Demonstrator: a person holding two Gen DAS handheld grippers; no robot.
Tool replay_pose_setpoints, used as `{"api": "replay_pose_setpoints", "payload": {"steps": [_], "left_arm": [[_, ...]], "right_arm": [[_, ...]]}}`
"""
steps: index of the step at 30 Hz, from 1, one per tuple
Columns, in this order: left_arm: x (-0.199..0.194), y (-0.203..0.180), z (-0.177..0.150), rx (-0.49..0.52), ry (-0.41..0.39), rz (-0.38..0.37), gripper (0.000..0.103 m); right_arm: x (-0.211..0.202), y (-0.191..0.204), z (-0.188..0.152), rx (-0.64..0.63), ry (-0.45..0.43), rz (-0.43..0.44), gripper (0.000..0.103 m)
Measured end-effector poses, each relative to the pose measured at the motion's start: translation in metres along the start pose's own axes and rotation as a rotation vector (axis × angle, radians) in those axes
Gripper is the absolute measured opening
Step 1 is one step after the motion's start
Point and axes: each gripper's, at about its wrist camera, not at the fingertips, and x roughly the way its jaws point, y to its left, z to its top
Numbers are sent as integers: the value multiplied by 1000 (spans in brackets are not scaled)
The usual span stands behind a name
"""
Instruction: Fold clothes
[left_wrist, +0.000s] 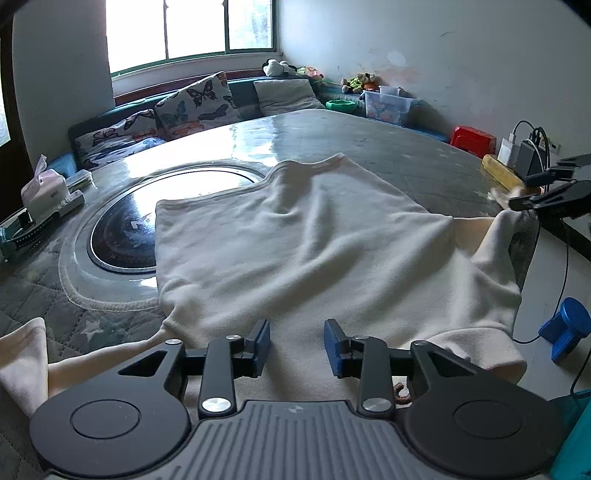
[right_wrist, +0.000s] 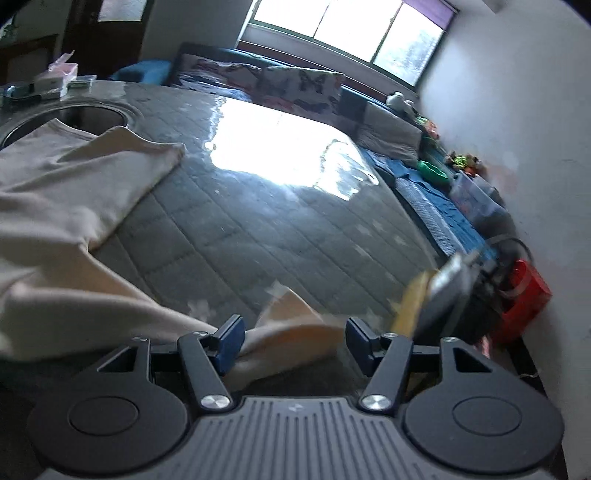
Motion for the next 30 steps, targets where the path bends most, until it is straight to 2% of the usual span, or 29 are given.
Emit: {"api": "replay_pose_setpoints", "payload": {"steps": [3,8,14,17,19,23,25,27,30], "left_arm": [[0,0,-1,-4,-3,1,37],[0,0,-1,-5,-7,3,40],[0,0,0,-4,-3,10,41],[0,-1,0,-7,-4,14,42],[0,-1,0,-7,-4,15,42],[1,0,0,-8,-4,16,45],[1,0,1,-7,-3,17,45],[1,-1,1,-8,-4,18,45],[1,-1,1,-7,-4,20,45]], "right_arm": [[-11,-3,-6,10,1,-18,61],[-22,-1,-12,-30,42,14,61],[-16,-11,14,23,-40,40,58],[4,-16,25,42,-20,81,48],[21,-18,27,60,30,124,36],[42,-21,25,78,92,165,25],[43,-23,26,91,84,173,10],[38,-27,29,107,49,160,5],[23,-39,35,148,-49,120,5]]}}
